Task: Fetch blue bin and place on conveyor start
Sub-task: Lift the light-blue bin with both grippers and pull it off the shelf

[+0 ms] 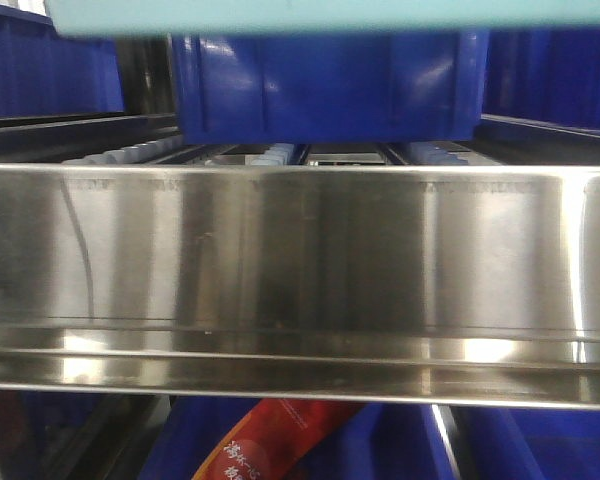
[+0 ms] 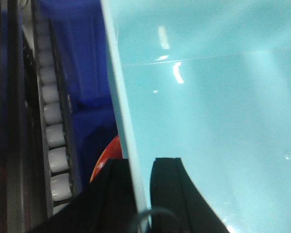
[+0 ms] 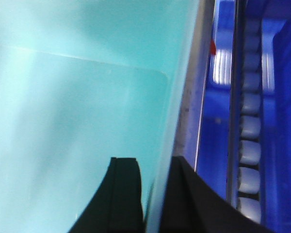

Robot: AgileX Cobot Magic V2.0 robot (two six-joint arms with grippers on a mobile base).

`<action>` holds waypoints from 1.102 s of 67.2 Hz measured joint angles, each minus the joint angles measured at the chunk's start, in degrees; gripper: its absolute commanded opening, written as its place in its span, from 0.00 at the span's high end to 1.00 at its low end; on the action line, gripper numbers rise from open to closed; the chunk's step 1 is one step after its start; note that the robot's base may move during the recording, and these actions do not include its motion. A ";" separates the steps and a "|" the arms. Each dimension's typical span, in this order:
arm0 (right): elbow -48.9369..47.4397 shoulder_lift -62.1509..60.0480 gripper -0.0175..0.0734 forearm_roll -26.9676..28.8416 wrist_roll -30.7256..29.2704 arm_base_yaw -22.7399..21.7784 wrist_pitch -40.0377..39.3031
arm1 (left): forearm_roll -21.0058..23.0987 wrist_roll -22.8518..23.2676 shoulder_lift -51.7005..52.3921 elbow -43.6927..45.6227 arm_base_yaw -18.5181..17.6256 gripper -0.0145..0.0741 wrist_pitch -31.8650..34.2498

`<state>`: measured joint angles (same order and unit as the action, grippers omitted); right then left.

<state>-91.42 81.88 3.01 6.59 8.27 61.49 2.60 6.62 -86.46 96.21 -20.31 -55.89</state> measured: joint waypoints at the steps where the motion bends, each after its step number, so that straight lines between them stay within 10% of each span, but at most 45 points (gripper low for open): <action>1: 0.00 -0.18 0.97 0.05 0.00 0.00 0.00 | 0.14 0.00 0.34 -0.02 -0.07 0.96 -0.13; 74: 0.00 -2.47 0.97 1.11 0.12 0.09 0.14 | 0.59 0.43 3.41 0.25 -0.12 0.96 -2.36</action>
<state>-91.42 79.41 4.12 6.71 8.37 61.63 3.19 7.05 -83.05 96.46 -20.43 -58.25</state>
